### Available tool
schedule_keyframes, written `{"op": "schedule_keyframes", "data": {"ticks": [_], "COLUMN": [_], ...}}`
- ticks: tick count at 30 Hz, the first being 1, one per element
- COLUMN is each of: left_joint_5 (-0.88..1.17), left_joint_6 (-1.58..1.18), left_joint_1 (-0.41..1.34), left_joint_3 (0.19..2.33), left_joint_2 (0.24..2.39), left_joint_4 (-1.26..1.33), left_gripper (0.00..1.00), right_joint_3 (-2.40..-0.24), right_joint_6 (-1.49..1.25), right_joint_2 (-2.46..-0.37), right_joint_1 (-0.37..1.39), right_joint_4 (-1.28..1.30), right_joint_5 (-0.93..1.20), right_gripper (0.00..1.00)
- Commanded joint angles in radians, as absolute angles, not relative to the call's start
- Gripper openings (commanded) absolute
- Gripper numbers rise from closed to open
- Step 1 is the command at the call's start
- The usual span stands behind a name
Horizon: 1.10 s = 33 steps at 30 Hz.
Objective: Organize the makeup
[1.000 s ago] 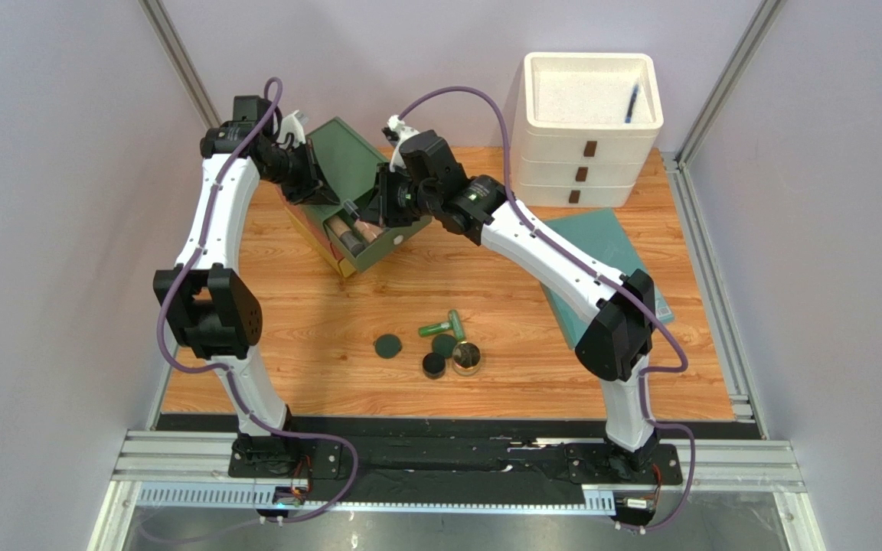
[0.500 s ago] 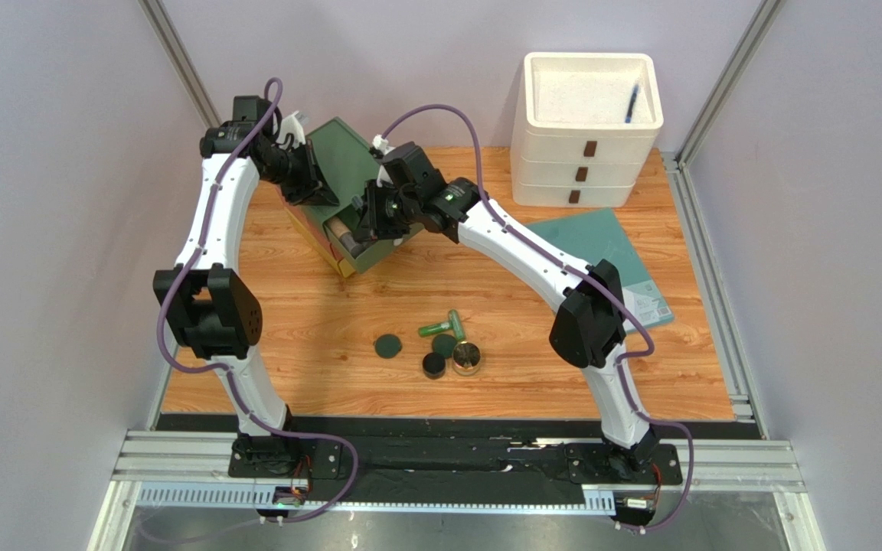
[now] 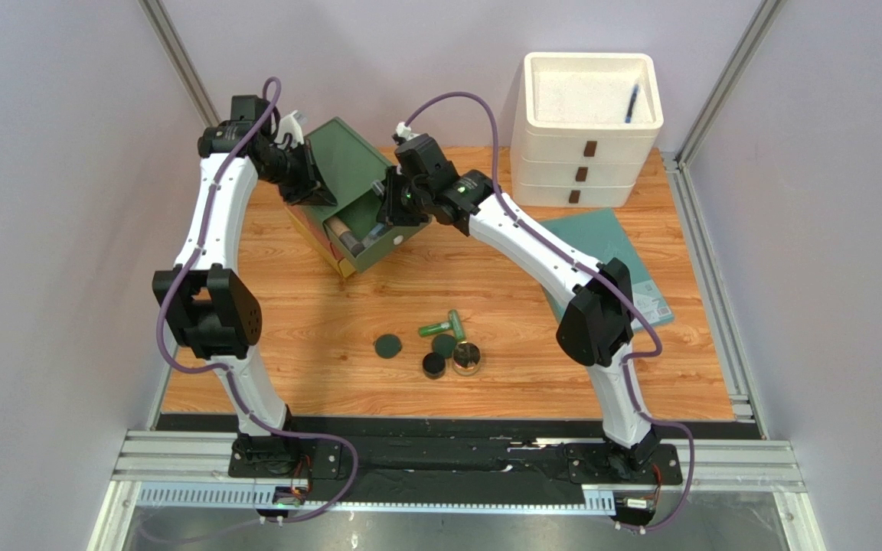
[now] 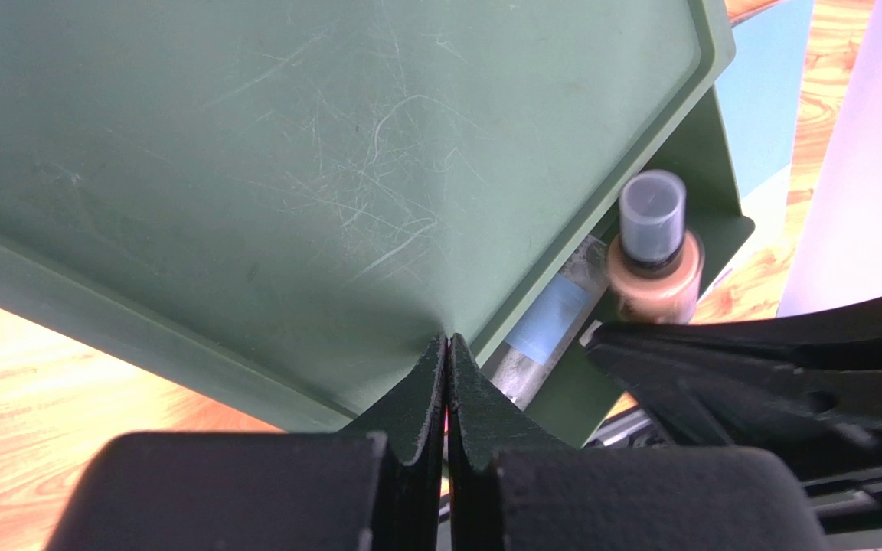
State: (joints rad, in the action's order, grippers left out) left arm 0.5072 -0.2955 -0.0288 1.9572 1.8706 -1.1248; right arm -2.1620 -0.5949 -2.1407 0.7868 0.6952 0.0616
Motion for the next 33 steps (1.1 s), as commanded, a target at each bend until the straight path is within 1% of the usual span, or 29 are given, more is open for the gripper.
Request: {"op": "schedule_keyframes", "data": {"ticks": [1,3,6,8,9,10,12,13,16,17,21,23,24,26,27,28,33], "left_joint_5": [0.37,0.364,0.361,0.361,0.359,0.359,0.36,0.359,0.362,0.364,0.362,0.362,0.362,0.362,0.362,0.364,0.362], "left_joint_6": [-0.229,-0.226,-0.224,-0.222,-0.222,-0.221,-0.221,-0.222,-0.224,-0.225,-0.225,-0.224,-0.224,-0.224,-0.224,-0.224,-0.226], "left_joint_1": [-0.052,-0.054,-0.054,-0.054,-0.054,-0.055,-0.054,-0.054,-0.055,-0.055,-0.054,-0.055,-0.055,-0.057,-0.055,-0.055,-0.058], "left_joint_3": [1.95,1.951,1.954,1.956,1.956,1.956,1.956,1.956,1.959,1.957,1.96,1.963,1.967,1.973,1.974,1.979,1.986], "left_joint_2": [1.919,1.919,1.919,1.917,1.919,1.919,1.919,1.919,1.921,1.921,1.922,1.922,1.924,1.927,1.927,1.928,1.928], "left_joint_4": [-1.226,-1.229,-1.233,-1.235,-1.235,-1.235,-1.233,-1.232,-1.23,-1.229,-1.229,-1.229,-1.23,-1.233,-1.233,-1.233,-1.233], "left_gripper": [0.0,0.0,0.0,0.0,0.0,0.0,0.0,0.0,0.0,0.0,0.0,0.0,0.0,0.0,0.0,0.0,0.0], "right_joint_3": [-2.16,-2.178,-2.166,-2.123,-2.112,-2.103,-2.109,-2.118,-2.138,-2.138,-2.079,-1.99,-1.959,-1.851,-1.818,-1.783,-1.61], "right_joint_6": [-0.6,-0.598,-0.589,-0.58,-0.574,-0.555,-0.534,-0.517,-0.491,-0.491,-0.512,-0.531,-0.537,-0.56,-0.566,-0.571,-0.581], "right_joint_2": [-2.069,-2.075,-2.06,-2.028,-2.02,-2.013,-2.006,-2.005,-2.011,-2.01,-1.967,-1.931,-1.893,-1.853,-1.814,-1.798,-1.72], "right_joint_1": [0.784,0.779,0.778,0.779,0.779,0.779,0.779,0.779,0.779,0.779,0.779,0.775,0.773,0.767,0.764,0.765,0.761], "right_joint_4": [0.653,0.666,0.623,0.588,0.559,0.551,0.538,0.535,0.546,0.554,0.566,0.549,0.54,0.505,0.493,0.486,0.446], "right_joint_5": [0.002,0.011,0.035,0.032,0.031,0.026,0.026,0.022,0.002,0.002,-0.046,-0.041,-0.022,0.02,0.046,0.055,0.101], "right_gripper": [0.17,0.17,0.2,0.3,0.34,0.43,0.53,0.61,0.7,0.7,0.65,0.57,0.41,0.22,0.02,0.0,0.0]}}
